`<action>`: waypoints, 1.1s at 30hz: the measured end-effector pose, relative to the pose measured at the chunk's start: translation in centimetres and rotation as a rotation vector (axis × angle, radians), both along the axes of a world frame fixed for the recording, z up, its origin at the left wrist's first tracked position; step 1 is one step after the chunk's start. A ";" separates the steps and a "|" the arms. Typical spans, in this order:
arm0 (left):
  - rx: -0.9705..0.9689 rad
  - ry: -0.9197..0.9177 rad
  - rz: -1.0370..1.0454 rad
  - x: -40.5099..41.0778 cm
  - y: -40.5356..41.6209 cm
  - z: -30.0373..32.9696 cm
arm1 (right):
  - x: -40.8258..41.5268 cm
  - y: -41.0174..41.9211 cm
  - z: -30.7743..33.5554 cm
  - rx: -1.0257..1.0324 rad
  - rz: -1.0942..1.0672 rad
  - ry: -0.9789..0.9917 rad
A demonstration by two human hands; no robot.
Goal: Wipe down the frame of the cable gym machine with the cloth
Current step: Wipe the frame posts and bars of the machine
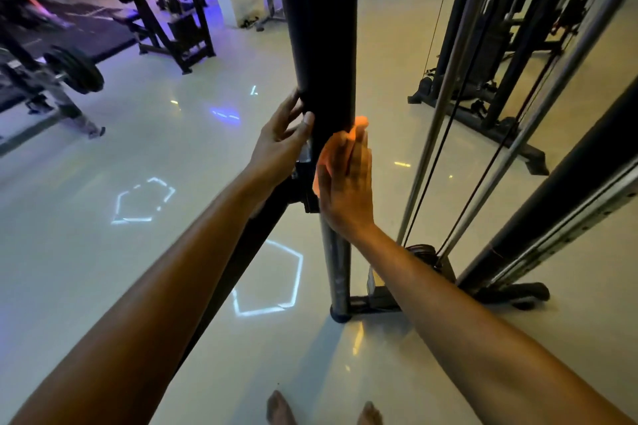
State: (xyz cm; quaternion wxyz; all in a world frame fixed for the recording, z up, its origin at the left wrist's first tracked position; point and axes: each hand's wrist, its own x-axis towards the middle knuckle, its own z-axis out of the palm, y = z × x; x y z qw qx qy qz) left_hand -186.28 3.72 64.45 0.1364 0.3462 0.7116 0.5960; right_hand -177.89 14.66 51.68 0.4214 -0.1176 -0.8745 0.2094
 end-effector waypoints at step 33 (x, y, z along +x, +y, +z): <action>0.106 -0.056 -0.124 -1.9 -0.7 -2.3 | -2.3 -2.6 -4.6 -0.223 -0.255 -0.032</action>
